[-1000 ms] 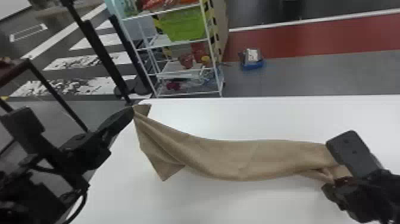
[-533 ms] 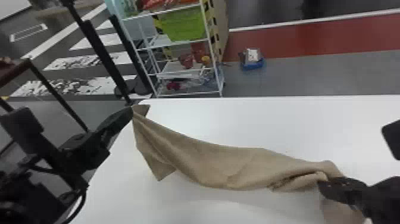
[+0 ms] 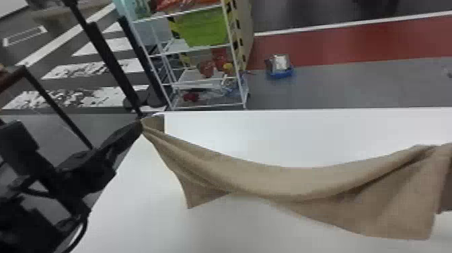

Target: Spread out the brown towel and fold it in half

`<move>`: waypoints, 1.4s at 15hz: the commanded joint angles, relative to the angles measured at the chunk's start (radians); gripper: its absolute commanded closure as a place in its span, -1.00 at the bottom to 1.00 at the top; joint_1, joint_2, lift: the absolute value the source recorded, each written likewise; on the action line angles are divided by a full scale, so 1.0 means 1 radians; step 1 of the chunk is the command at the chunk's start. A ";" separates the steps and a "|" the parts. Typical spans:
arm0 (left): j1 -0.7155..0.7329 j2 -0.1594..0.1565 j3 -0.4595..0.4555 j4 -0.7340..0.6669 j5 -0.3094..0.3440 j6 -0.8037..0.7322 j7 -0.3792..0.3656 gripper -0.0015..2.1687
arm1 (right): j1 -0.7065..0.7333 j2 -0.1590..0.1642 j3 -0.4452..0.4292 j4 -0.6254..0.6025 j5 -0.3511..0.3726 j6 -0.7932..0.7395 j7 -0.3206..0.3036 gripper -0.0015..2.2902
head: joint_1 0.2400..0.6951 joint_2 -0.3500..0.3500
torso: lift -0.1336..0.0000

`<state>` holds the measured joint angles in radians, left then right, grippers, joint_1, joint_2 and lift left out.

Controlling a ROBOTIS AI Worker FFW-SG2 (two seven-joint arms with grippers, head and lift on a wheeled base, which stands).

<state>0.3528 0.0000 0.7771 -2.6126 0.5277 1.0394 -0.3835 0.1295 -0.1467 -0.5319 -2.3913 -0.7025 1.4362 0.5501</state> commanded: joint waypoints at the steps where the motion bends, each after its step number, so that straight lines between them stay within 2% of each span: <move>1: -0.001 -0.003 -0.004 0.000 0.000 0.000 0.002 0.49 | -0.022 -0.024 -0.049 0.093 0.044 -0.062 -0.039 0.71 | 1.00 0.69 | -0.85; 3: -0.003 -0.003 -0.010 -0.001 -0.003 0.000 0.003 0.49 | -0.054 -0.031 -0.010 0.158 0.207 -0.090 -0.088 0.71 | 1.00 0.51 | -0.85; 5: -0.001 -0.003 -0.013 -0.004 -0.005 0.000 0.003 0.49 | -0.064 -0.034 0.021 0.233 0.362 -0.207 -0.116 0.70 | 1.00 0.33 | -0.85; 8: -0.001 -0.003 -0.013 -0.007 -0.008 0.000 0.008 0.49 | -0.045 -0.047 0.050 0.279 0.469 -0.314 -0.114 0.69 | 1.00 0.06 | -0.85; 9: -0.001 -0.003 -0.013 -0.014 -0.008 0.000 0.009 0.49 | -0.039 -0.048 0.058 0.277 0.488 -0.332 -0.114 0.69 | 1.00 0.03 | -0.85; 13: -0.001 -0.003 -0.019 -0.024 -0.011 0.000 0.015 0.49 | 0.004 -0.050 0.047 0.221 0.457 -0.348 -0.102 0.69 | 1.00 -0.03 | -0.85; 15: -0.003 -0.003 -0.021 -0.024 -0.017 0.000 0.015 0.49 | 0.022 -0.047 0.059 0.176 0.446 -0.317 -0.105 0.50 | 1.00 -0.02 | -0.85; 16: -0.005 -0.003 -0.024 -0.023 -0.025 0.000 0.015 0.49 | 0.033 -0.036 0.073 0.150 0.440 -0.317 -0.105 0.50 | 1.00 -0.01 | -0.85; 17: -0.009 -0.003 -0.029 -0.020 -0.034 0.000 0.015 0.49 | 0.045 -0.030 0.095 0.118 0.445 -0.308 -0.110 0.31 | 1.00 0.04 | -0.85; 18: -0.009 -0.003 -0.029 -0.017 -0.034 -0.003 0.015 0.49 | 0.070 -0.028 0.116 0.067 0.460 -0.296 -0.113 -0.43 | 1.00 0.07 | -0.85; 19: -0.009 -0.003 -0.029 -0.015 -0.035 -0.003 0.012 0.49 | 0.104 -0.028 0.133 0.029 0.482 -0.268 -0.110 -0.95 | 1.00 0.11 | -0.85; 21: -0.006 -0.003 -0.024 -0.009 -0.040 -0.003 0.005 0.49 | 0.188 -0.028 0.139 -0.032 0.488 -0.262 -0.081 -1.00 | 1.00 0.19 | -0.85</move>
<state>0.3447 0.0000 0.7496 -2.6256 0.4914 1.0369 -0.3762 0.2586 -0.1751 -0.3991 -2.3786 -0.2207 1.1675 0.4594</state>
